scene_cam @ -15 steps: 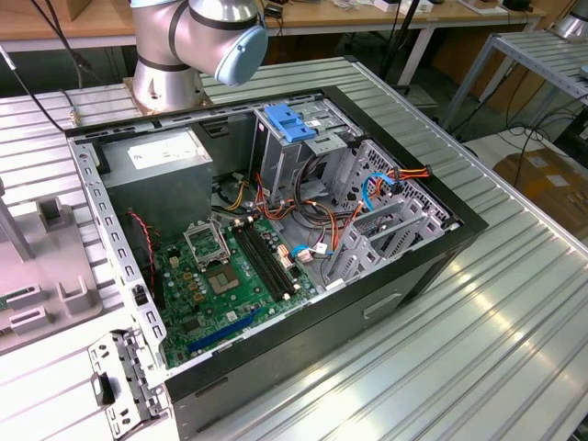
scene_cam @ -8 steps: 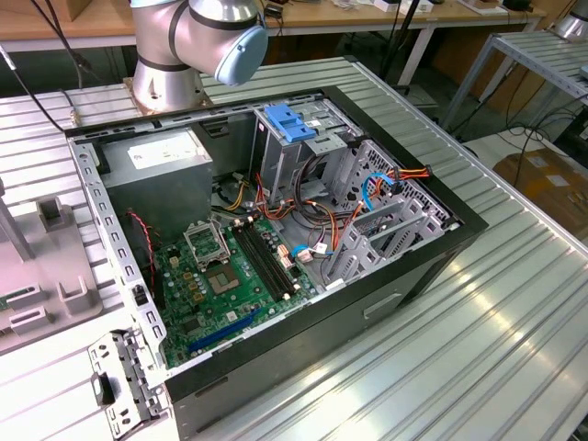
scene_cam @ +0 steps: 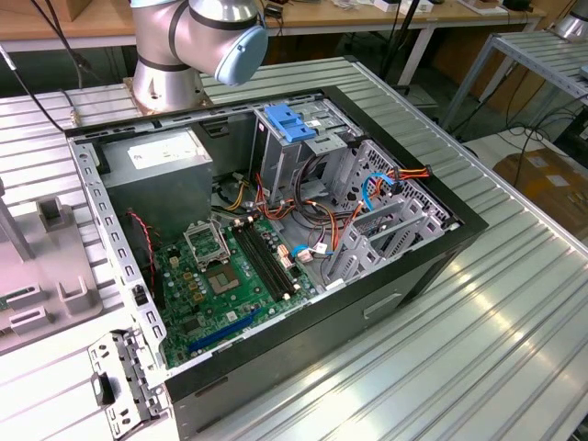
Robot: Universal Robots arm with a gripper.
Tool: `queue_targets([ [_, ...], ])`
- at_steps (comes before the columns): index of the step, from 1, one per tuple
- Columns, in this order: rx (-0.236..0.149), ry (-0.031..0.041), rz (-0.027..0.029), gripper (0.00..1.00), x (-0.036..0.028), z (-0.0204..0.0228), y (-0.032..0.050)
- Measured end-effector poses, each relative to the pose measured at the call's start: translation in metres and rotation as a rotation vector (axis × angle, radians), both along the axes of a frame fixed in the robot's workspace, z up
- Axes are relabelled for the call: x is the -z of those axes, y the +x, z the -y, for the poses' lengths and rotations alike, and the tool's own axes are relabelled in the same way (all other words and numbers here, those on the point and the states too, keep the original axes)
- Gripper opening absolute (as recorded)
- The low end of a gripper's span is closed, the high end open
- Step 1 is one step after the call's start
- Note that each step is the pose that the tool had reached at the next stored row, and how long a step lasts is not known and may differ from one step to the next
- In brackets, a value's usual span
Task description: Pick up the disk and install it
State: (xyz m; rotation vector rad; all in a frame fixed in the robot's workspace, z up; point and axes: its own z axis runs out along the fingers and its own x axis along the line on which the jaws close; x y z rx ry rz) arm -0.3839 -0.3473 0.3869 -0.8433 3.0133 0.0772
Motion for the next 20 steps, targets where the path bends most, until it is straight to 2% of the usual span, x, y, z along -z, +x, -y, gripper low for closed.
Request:
queue_targets([
  [20, -0.107, 0.0000, 0.0000, 0.11, 0.0000, 0.0000, 0.0000],
])
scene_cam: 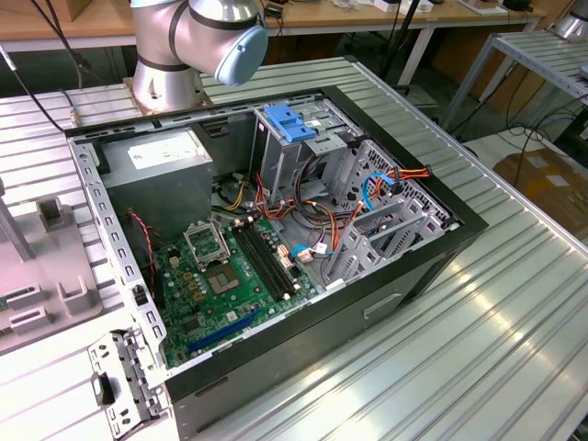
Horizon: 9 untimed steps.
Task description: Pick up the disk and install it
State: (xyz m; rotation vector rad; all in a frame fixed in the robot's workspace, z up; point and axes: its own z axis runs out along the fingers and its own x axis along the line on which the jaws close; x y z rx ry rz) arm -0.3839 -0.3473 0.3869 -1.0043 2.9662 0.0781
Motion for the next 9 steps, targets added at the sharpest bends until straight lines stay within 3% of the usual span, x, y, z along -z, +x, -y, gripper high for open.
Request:
queue_targets([
  [9, -0.052, 0.0000, 0.0000, 0.11, 0.0000, 0.0000, 0.0000],
])
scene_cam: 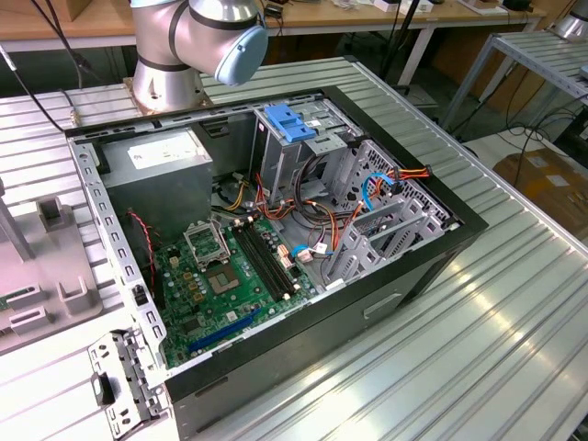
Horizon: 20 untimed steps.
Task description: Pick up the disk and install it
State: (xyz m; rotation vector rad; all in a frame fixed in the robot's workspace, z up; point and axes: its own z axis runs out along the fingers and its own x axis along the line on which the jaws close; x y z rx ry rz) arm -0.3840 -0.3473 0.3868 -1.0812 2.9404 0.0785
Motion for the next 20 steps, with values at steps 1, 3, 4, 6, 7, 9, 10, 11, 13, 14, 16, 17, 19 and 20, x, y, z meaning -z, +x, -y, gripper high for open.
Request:
queue_targets([
  [1, -0.009, -0.0001, 0.0000, 0.11, 0.0000, 0.0000, 0.0000],
  [3, -0.029, 0.0000, -0.0001, 0.11, 0.0000, 0.0000, 0.0000],
  [4, -0.034, -0.0001, -0.0001, 0.11, 0.0000, 0.0000, 0.0000],
  [6, -0.045, 0.0000, 0.0000, 0.11, 0.0000, 0.0000, 0.0000],
  [7, -0.049, -0.0001, -0.0001, 0.11, 0.0000, 0.0000, 0.0000],
  [9, -0.060, 0.0000, 0.0000, 0.11, 0.0000, 0.0000, 0.0000],
  [10, -0.067, 0.0000, 0.0000, 0.11, 0.0000, 0.0000, 0.0000],
  [11, -0.073, 0.0000, 0.0000, 0.11, 0.0000, 0.0000, 0.0000],
  [13, -0.099, 0.0000, -0.0001, 0.11, 0.0000, 0.0000, 0.0000],
  [14, -0.114, 0.0000, 0.0000, 0.11, 0.0000, 0.0000, 0.0000],
  [16, -0.128, 0.0000, 0.0000, 0.11, 0.0000, 0.0000, 0.0000],
  [17, -0.137, 0.0000, 0.0000, 0.11, 0.0000, 0.0000, 0.0000],
  [19, -0.152, 0.0000, 0.0000, 0.11, 0.0000, 0.0000, 0.0000],
  [20, -0.158, 0.0000, 0.0000, 0.11, 0.0000, 0.0000, 0.0000],
])
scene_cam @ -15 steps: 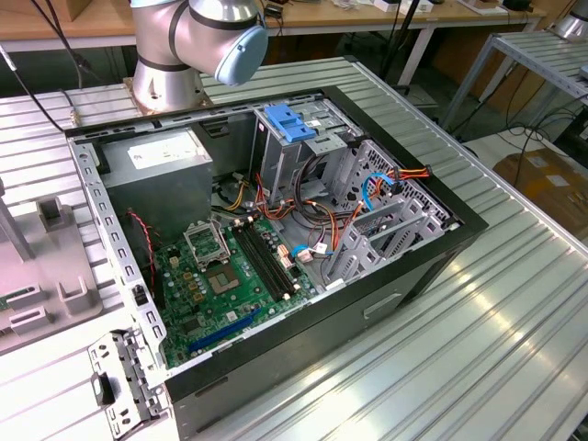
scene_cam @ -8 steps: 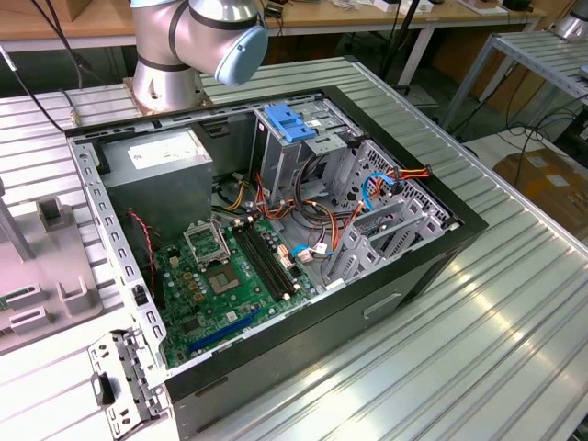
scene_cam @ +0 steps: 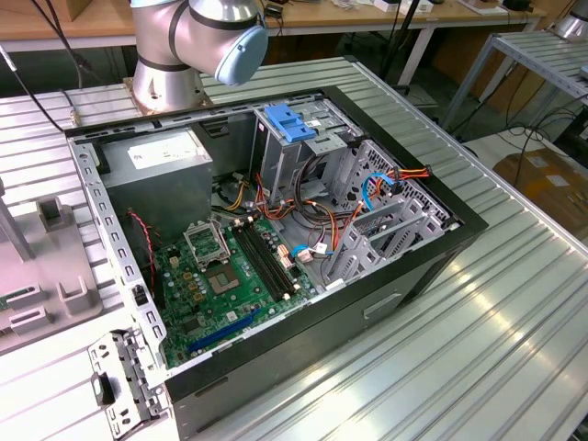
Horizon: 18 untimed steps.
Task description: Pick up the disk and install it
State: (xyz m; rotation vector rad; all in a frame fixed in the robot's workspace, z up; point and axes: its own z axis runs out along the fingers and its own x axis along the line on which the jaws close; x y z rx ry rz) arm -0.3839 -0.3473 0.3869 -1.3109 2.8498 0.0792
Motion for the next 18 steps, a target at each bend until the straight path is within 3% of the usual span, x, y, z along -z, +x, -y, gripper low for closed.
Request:
queue_targets([
  [6, -0.059, 0.0000, 0.0000, 0.11, 0.0000, 0.0000, 0.0000],
  [18, -0.137, 0.0000, 0.0000, 0.11, 0.0000, 0.0000, 0.0000],
])
